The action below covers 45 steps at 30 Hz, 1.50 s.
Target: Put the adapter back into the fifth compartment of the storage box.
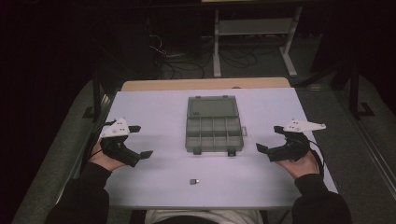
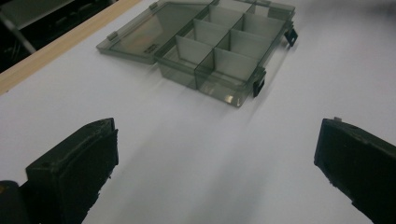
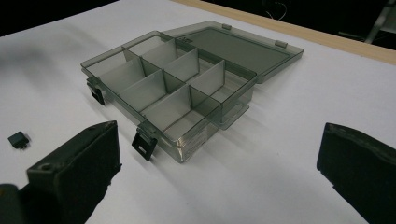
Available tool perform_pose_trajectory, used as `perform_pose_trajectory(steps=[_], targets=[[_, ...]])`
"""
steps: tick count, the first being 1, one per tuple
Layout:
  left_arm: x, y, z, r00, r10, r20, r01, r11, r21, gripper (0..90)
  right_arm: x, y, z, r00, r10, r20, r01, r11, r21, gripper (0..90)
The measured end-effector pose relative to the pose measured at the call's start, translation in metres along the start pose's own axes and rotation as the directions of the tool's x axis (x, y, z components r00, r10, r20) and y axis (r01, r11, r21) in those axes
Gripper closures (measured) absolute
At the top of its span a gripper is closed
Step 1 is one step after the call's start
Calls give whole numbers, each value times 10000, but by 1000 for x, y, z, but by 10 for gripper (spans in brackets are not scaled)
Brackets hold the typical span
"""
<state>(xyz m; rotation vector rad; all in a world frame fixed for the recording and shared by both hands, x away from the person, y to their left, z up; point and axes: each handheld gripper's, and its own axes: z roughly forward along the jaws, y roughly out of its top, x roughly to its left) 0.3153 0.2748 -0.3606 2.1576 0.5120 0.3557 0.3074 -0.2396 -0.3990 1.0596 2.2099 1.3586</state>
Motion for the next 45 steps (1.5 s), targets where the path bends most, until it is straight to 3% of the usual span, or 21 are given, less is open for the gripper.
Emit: perform_pose_trajectory(steps=[3,18,28,33,38,39,45], targets=[[-4,4,8,9998,180,130,-184,9995,264,0,0,0,0,10000,-25,-20,25,10000,6,0],[-14,7,30,9978,365,556,-400,9972,633,0,0,0,2,10000,-37,-87,39,9999,146,0],[-24,18,46,9933,743,884,-820,9928,870,0,1,0,2,9999,-82,-127,84,9998,191,0],[-35,29,59,9861,1058,1284,-1186,9882,972,0,1,0,2,9998,-79,-163,82,9997,219,0],[-38,30,64,9846,1099,1362,-1236,9876,967,0,1,0,2,9998,-91,-181,95,9997,229,0],[-42,29,69,9825,1183,1438,-1358,9836,1190,0,2,0,3,9998,-123,-169,128,9996,269,0],[-45,27,75,9804,1216,1549,-1432,9801,1371,0,2,-1,5,9997,-184,-179,191,9991,391,0]])
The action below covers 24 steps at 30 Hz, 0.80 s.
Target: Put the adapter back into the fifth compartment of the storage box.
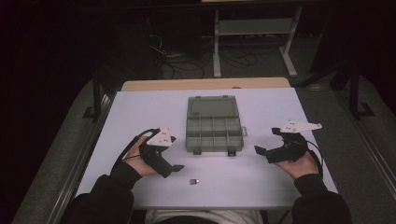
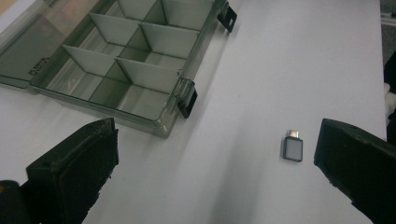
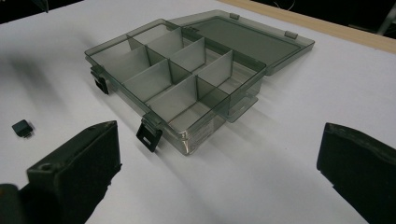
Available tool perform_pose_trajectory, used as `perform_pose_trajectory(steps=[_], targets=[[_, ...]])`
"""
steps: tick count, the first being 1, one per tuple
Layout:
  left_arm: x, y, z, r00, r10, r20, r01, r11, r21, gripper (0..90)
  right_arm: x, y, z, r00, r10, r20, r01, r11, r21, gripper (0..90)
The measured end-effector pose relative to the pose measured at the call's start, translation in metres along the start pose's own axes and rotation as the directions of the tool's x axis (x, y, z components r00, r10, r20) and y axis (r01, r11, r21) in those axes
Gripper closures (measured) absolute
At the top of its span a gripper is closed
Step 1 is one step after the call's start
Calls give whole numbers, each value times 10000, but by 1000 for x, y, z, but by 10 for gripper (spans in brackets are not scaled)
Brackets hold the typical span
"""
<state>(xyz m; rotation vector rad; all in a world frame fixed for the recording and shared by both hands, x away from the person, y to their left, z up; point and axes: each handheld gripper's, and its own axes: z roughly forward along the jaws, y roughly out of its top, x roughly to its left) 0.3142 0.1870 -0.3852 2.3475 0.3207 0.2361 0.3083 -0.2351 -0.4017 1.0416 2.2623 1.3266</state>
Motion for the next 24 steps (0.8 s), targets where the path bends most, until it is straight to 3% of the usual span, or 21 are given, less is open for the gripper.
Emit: perform_pose_trajectory(steps=[14,24], targets=[[-12,4,22,9985,300,464,-320,9985,438,0,0,0,0,10000,-13,3,13,10000,66,0],[-21,6,27,9963,559,655,-601,9962,633,0,2,0,1,9999,-108,33,107,9998,180,0]])
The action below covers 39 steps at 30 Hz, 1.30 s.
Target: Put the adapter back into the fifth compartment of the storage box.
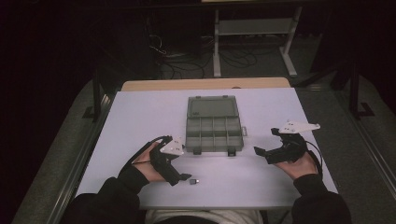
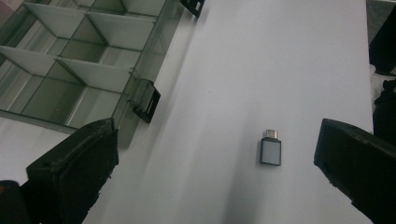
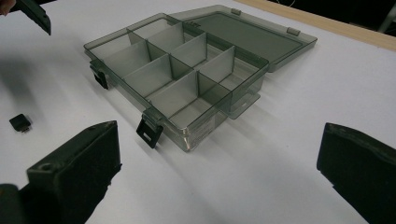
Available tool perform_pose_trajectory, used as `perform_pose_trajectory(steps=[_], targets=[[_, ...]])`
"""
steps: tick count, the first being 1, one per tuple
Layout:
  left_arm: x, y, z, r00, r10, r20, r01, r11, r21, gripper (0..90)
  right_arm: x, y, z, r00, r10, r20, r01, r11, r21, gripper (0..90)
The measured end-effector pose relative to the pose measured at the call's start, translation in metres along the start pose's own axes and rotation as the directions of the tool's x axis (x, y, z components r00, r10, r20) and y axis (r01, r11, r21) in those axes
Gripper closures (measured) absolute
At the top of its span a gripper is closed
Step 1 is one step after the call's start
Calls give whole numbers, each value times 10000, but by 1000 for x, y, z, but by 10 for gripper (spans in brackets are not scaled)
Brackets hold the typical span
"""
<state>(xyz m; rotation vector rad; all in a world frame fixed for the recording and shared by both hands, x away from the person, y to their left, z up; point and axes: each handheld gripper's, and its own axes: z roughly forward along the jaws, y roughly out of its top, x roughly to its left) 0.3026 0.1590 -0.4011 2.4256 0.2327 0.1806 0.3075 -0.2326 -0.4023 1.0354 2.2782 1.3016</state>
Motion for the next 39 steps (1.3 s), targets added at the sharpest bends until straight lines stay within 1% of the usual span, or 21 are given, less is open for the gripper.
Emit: perform_pose_trajectory(steps=[2,5,6,7,8,12,15,16,18,20,22,25,26,30,32,33,34,35,37,38,39], targets=[[-3,1,2,10000,75,65,-75,10000,-5,0,0,0,0,10000,2,1,-2,10000,0,0],[-3,1,2,10000,75,65,-75,10000,-5,0,0,0,0,10000,14,-5,-14,10000,-2,0],[-8,3,8,9995,251,207,-254,9996,142,0,0,0,0,10000,-15,4,15,10000,5,0],[-8,3,8,9995,251,207,-254,9996,142,0,0,0,0,10000,-15,4,15,10000,5,0],[-9,3,11,9992,296,277,-303,9992,259,0,0,0,0,10000,-22,-1,22,10000,6,0],[-12,2,16,9985,414,356,-429,9981,451,0,0,0,0,10000,-17,-14,17,10000,10,0],[-13,2,17,9984,408,403,-427,9979,487,0,0,0,1,10000,-22,-2,22,10000,21,0],[-15,2,21,9970,447,631,-492,9962,718,1,0,0,1,10000,-27,-19,27,10000,49,0],[-16,1,23,9962,464,731,-525,9951,837,3,0,0,1,10000,-14,-47,14,10000,77,0],[-16,0,24,9957,463,806,-531,9950,843,9,0,0,1,10000,-6,-62,6,10000,92,0],[-17,-1,25,9950,435,897,-505,9957,771,54,0,0,2,10000,-20,-27,20,9999,101,0],[-17,-2,26,9938,458,1011,-538,9956,773,81,0,0,1,10000,-20,-3,20,10000,86,0],[-18,-2,27,9921,501,1153,-596,9950,804,123,-1,0,0,10000,-8,65,8,10000,-25,0],[-19,-3,29,9900,536,1307,-648,9945,828,164,-1,0,0,10000,-12,61,12,10000,-12,0],[-18,-4,30,9888,559,1384,-679,9942,833,198,0,0,0,10000,-16,58,16,10000,11,0],[-18,-4,31,9872,507,1511,-643,9941,871,216,0,0,0,10000,-26,54,26,10000,19,0],[-18,-4,31,9872,507,1511,-643,9941,871,231,0,0,0,10000,-26,54,26,10000,19,0],[-18,-5,33,9822,532,1801,-716,9927,967,231,0,0,0,10000,-26,51,26,10000,14,0],[-18,-5,34,9798,598,1906,-798,9918,994,271,0,0,0,10000,-6,3,6,10000,-1,0],[-18,-5,34,9798,598,1906,-798,9918,994,285,0,0,0,10000,-6,3,6,10000,-1,0],[-19,-5,35,9783,715,1947,-925,9906,1007,323,0,0,0,10000,-28,-13,28,10000,5,0]])
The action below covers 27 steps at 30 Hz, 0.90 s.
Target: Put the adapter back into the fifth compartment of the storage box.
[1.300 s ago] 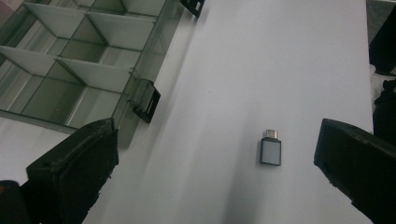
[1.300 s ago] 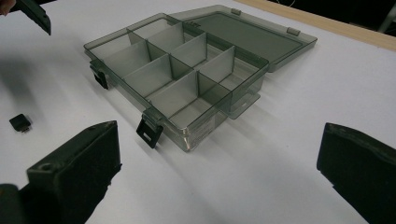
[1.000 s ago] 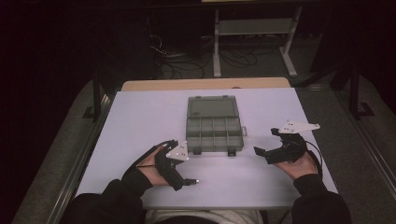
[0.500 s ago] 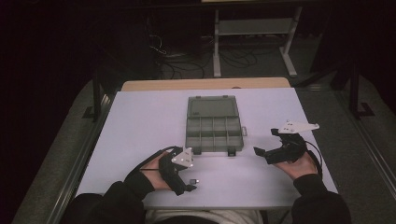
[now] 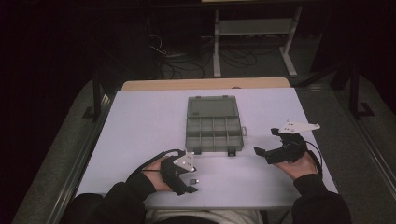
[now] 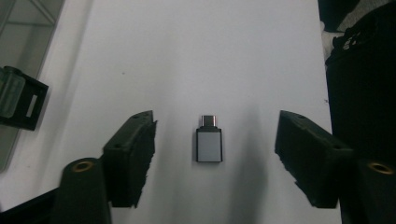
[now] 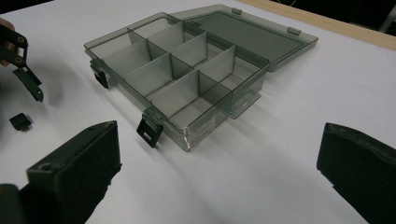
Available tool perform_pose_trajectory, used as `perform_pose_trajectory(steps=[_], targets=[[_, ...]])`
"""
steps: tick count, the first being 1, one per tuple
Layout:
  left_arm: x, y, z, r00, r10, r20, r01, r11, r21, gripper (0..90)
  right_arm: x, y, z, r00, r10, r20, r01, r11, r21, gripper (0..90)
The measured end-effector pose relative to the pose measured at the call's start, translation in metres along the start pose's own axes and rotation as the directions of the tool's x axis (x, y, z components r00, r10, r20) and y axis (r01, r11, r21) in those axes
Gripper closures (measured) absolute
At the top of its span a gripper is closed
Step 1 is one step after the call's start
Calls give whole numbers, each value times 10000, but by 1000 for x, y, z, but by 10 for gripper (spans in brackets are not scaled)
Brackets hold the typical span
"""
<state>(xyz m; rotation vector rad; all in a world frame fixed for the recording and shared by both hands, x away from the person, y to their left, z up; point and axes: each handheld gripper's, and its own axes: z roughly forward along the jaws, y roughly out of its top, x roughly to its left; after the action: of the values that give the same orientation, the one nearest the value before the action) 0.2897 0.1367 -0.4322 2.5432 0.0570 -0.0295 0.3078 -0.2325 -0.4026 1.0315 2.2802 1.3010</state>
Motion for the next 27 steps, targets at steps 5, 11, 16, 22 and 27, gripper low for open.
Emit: perform_pose_trajectory(steps=[5,11,16,22,27], targets=[[0,-1,3,9999,134,19,-134,9995,296,383,0,0,0,10000,3,-19,-3,10000,-5,0],[-2,0,4,9996,254,-95,-250,9989,405,542,0,0,1,10000,-12,-69,12,10000,47,0],[-1,-1,4,9995,245,-210,-237,9990,374,617,0,0,1,9999,22,-101,-20,9999,119,0],[2,-1,4,9992,294,-268,-286,9991,301,746,-1,-1,1,9999,115,-70,-114,9998,141,0],[3,-1,3,9998,175,-124,-170,9991,387,764,-1,-1,0,9999,109,-69,-108,9999,135,0]])
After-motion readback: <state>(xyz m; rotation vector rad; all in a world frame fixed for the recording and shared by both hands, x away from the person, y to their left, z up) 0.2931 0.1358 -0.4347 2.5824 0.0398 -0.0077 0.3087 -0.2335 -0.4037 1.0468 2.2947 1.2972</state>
